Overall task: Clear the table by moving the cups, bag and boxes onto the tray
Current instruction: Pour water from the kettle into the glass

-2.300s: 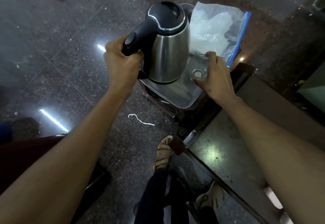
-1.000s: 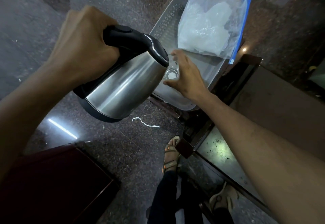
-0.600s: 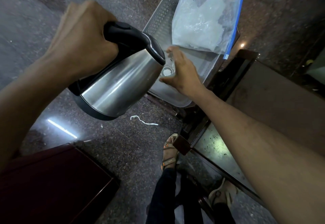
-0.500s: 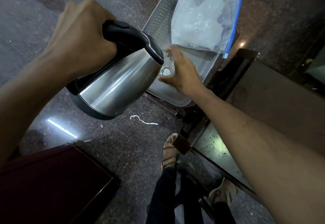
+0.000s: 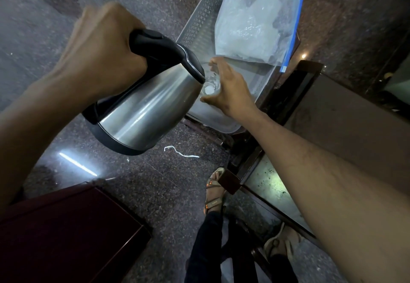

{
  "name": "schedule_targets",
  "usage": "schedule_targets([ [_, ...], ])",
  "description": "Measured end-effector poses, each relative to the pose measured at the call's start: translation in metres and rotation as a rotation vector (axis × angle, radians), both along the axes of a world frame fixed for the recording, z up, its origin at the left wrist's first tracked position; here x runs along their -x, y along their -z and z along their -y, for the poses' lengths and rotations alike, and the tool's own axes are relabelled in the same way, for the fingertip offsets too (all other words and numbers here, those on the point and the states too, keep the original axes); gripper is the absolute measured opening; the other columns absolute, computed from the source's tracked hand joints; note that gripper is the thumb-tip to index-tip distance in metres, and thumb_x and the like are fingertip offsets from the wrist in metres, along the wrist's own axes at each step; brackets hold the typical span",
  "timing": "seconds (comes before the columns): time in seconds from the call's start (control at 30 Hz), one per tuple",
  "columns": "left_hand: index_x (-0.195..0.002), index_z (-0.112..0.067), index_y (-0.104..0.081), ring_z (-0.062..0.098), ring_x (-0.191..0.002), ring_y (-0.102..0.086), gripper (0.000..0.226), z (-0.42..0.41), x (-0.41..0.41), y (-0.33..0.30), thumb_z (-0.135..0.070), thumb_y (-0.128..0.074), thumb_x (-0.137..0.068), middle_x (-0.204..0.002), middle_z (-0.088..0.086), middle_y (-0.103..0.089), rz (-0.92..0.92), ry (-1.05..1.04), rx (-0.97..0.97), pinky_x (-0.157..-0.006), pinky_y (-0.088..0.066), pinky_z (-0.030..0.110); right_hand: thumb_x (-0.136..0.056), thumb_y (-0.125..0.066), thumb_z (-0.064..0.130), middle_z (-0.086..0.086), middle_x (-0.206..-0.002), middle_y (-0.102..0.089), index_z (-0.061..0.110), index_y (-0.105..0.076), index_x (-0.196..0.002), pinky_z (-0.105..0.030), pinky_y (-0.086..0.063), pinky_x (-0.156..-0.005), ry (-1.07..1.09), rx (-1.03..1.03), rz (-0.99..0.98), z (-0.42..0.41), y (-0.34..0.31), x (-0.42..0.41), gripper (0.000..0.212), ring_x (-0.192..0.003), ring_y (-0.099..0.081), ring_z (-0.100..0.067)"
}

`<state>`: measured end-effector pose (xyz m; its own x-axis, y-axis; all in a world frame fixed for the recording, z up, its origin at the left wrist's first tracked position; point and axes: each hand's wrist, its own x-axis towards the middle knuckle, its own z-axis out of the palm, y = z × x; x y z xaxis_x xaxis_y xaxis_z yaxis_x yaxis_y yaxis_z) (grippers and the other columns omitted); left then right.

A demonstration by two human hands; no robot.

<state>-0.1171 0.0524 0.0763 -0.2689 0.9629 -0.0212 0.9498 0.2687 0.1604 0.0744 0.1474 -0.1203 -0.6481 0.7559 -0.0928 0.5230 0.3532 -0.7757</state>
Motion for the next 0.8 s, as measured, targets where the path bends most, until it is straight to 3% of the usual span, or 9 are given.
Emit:
schedule_targets([
  [0.47,-0.079,-0.001,-0.07,0.041,-0.06,-0.061,0.006,0.0049,-0.0022,-0.0003,-0.003,-0.065,-0.077,-0.063,0.022,-0.06,0.004,-0.018,0.005,-0.053,-0.054,0.05,-0.065,-0.098,0.036,0.002,-0.141,-0.063,0.022,-0.043,-0.141,-0.026,-0.044,-0.094,0.019,0.003,-0.005,-0.0011,0.0046,0.0007,0.095,-0.123,-0.062,-0.018],
  [0.63,-0.079,-0.006,-0.071,0.032,-0.055,-0.058,0.006,0.0041,0.0006,0.0005,-0.004,-0.065,-0.079,-0.06,0.014,-0.058,0.011,-0.023,0.003,-0.05,-0.045,0.034,-0.065,-0.098,0.037,0.002,-0.142,-0.063,0.023,-0.043,-0.14,-0.035,-0.053,-0.1,0.008,-0.006,-0.014,-0.0013,0.0061,0.0004,0.094,-0.125,-0.063,-0.019],
  [0.8,-0.078,-0.009,-0.07,0.024,-0.051,-0.053,0.005,0.0023,0.0015,-0.0008,-0.005,-0.066,-0.079,-0.058,0.01,-0.055,0.0,-0.022,0.002,-0.051,-0.039,0.024,-0.064,-0.098,0.039,0.004,-0.141,-0.063,0.024,-0.042,-0.14,-0.033,-0.051,-0.098,0.015,-0.012,-0.008,-0.0017,0.0093,0.0018,0.096,-0.123,-0.063,-0.019],
])
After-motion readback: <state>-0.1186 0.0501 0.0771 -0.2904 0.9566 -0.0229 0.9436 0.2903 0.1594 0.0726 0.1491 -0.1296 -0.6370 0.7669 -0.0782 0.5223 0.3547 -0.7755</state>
